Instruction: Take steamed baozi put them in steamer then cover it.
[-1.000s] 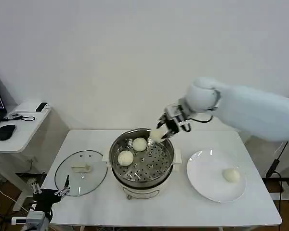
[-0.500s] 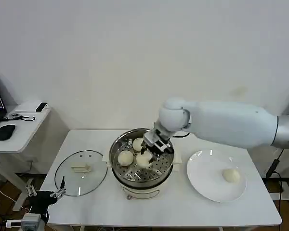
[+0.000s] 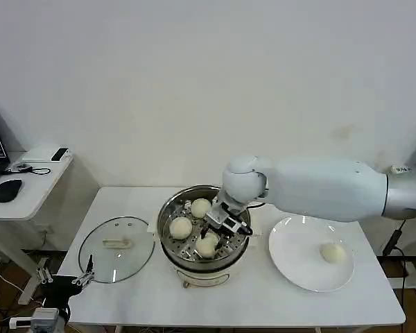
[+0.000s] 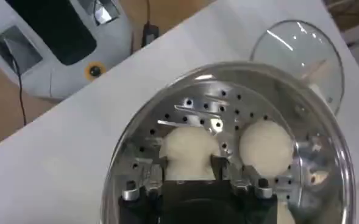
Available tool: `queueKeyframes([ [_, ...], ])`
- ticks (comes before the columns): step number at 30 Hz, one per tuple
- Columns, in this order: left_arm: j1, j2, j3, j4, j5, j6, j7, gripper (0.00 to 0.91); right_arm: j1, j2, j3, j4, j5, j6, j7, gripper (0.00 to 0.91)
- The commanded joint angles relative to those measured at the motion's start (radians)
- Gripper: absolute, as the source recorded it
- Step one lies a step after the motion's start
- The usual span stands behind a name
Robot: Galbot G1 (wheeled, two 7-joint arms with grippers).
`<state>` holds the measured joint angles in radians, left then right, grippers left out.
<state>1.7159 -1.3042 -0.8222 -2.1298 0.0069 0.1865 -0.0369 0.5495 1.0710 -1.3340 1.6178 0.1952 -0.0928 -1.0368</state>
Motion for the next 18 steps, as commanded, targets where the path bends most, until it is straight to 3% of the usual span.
queueKeyframes([
  [1, 0.001, 0.001, -0.002, 0.001, 0.0, 0.0, 0.0, 0.907, -0.007, 0.013, -0.008, 0.004, -0.015, 0.022, -0.007, 0.554],
  [2, 0.001, 0.002, -0.002, 0.001, 0.0, 0.0, 0.0, 0.907, -0.008, 0.012, -0.008, 0.004, -0.016, 0.021, -0.009, 0.756],
  [4, 0.001, 0.002, -0.003, 0.002, -0.001, -0.001, 0.0, 0.907, -0.007, 0.009, -0.01, 0.005, -0.018, 0.025, -0.008, 0.907],
  [13, -0.002, 0.005, -0.001, 0.003, 0.0, -0.002, 0.0, 0.907, 0.016, -0.036, 0.003, 0.013, -0.011, 0.023, 0.002, 0.907],
  [18, -0.009, 0.015, 0.006, 0.01, -0.001, -0.002, 0.0, 0.907, 0.038, -0.09, 0.046, 0.017, 0.029, -0.004, 0.036, 0.907],
])
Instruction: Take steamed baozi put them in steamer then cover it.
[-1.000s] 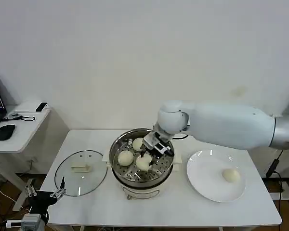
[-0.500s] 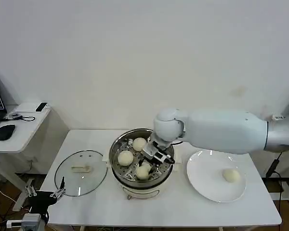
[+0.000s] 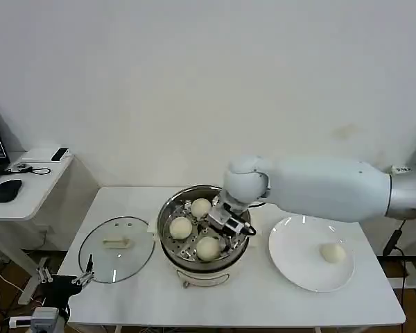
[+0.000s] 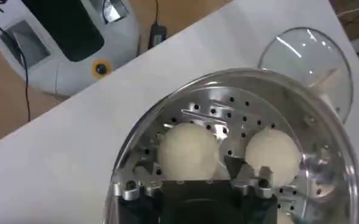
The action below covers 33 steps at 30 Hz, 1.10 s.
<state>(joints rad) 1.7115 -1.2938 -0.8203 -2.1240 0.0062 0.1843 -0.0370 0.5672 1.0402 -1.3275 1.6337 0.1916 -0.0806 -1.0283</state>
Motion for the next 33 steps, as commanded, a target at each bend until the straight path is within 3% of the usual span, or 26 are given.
queueKeyframes([
  [1, -0.007, 0.008, 0.006, 0.006, 0.0, 0.0, 0.0, 0.907, 0.024, -0.073, 0.052, 0.0, 0.047, -0.04, 0.044, 0.907],
  [8, -0.022, 0.026, 0.031, 0.012, 0.002, 0.0, 0.0, 0.907, 0.054, -0.185, 0.083, -0.005, 0.053, -0.12, 0.08, 0.907],
  [19, -0.048, 0.052, 0.08, 0.025, 0.003, 0.0, 0.001, 0.907, 0.061, -0.555, 0.03, 0.061, -0.012, -0.236, 0.073, 0.907],
  [27, -0.064, 0.069, 0.094, 0.037, 0.002, 0.003, 0.003, 0.907, -0.104, -0.793, 0.052, 0.08, -0.124, -0.21, 0.085, 0.907],
  [30, -0.068, 0.068, 0.095, 0.042, 0.002, 0.003, 0.003, 0.907, -0.189, -0.829, 0.114, 0.057, -0.139, -0.201, 0.086, 0.907],
  [33, -0.065, 0.066, 0.099, 0.046, 0.005, 0.002, 0.003, 0.907, -0.371, -0.836, 0.306, 0.016, -0.158, -0.196, 0.088, 0.907],
])
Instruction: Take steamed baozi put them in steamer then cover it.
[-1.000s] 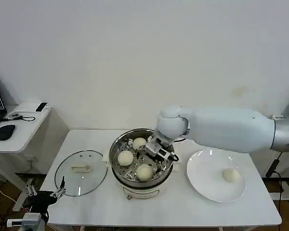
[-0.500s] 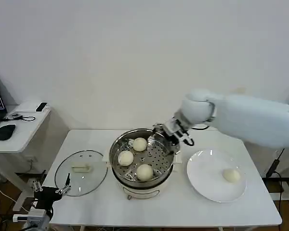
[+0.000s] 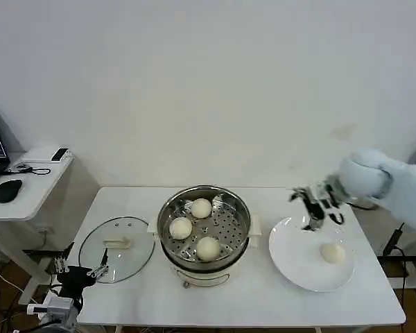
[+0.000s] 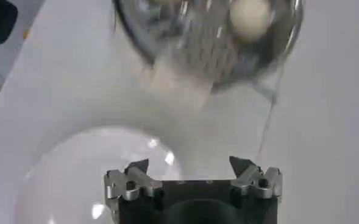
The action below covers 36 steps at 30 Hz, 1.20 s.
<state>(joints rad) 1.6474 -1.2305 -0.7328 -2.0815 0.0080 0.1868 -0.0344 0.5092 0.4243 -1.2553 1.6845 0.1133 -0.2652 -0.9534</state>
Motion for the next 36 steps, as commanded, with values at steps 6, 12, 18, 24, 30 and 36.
queueKeyframes([
  [6, 0.009, 0.008, 0.002, 0.001, 0.003, -0.001, 0.0, 0.907, -0.617, -0.184, 0.483, -0.122, -0.139, 0.0, 0.013, 0.907],
  [12, 0.009, 0.012, -0.005, 0.003, 0.002, 0.0, 0.001, 0.907, -0.758, -0.119, 0.633, -0.206, -0.163, 0.009, 0.017, 0.907],
  [18, 0.014, 0.009, -0.013, 0.008, 0.002, -0.001, 0.001, 0.907, -0.781, -0.032, 0.664, -0.303, -0.184, 0.028, 0.019, 0.907],
  [24, 0.018, 0.013, -0.031, 0.008, -0.001, 0.001, 0.002, 0.907, -0.78, 0.029, 0.657, -0.367, -0.2, 0.031, 0.015, 0.907],
  [30, 0.017, 0.008, -0.033, 0.012, -0.001, 0.002, 0.002, 0.907, -0.766, 0.09, 0.64, -0.419, -0.212, 0.029, 0.016, 0.907],
  [36, 0.023, 0.004, -0.039, 0.013, -0.002, 0.002, 0.001, 0.907, -0.76, 0.114, 0.62, -0.44, -0.228, 0.022, 0.008, 0.836],
])
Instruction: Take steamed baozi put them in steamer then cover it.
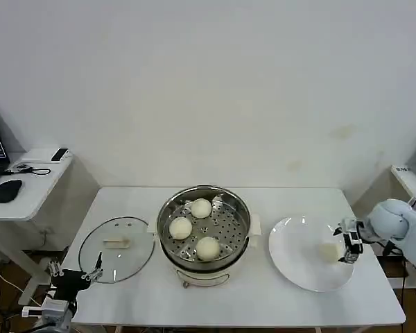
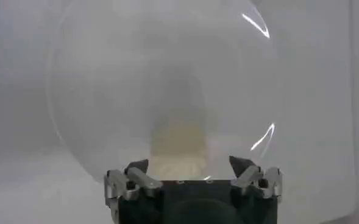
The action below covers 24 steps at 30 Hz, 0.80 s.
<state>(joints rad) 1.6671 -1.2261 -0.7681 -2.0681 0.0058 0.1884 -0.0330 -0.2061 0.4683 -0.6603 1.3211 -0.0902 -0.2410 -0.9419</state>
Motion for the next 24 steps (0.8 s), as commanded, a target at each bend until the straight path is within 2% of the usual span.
queueKeyframes([
  [1, 0.003, -0.001, -0.004, -0.001, 0.0, 0.0, -0.001, 0.907, -0.046, 0.071, 0.025, -0.078, -0.029, -0.002, -0.004, 0.826],
  [4, 0.003, -0.001, -0.005, 0.001, 0.001, 0.0, -0.001, 0.907, -0.048, 0.08, 0.028, -0.082, -0.031, -0.005, -0.006, 0.816],
  [15, 0.001, -0.002, -0.005, 0.005, 0.0, -0.001, -0.001, 0.907, -0.032, 0.07, 0.025, -0.069, -0.039, -0.015, -0.034, 0.665],
  [18, 0.0, -0.003, -0.004, 0.005, 0.0, 0.0, -0.002, 0.907, -0.019, 0.05, 0.025, -0.049, -0.061, -0.026, -0.065, 0.655],
  [24, -0.003, -0.004, 0.002, 0.006, 0.001, -0.001, -0.002, 0.907, 0.09, 0.009, -0.048, -0.006, -0.022, -0.032, -0.074, 0.655],
])
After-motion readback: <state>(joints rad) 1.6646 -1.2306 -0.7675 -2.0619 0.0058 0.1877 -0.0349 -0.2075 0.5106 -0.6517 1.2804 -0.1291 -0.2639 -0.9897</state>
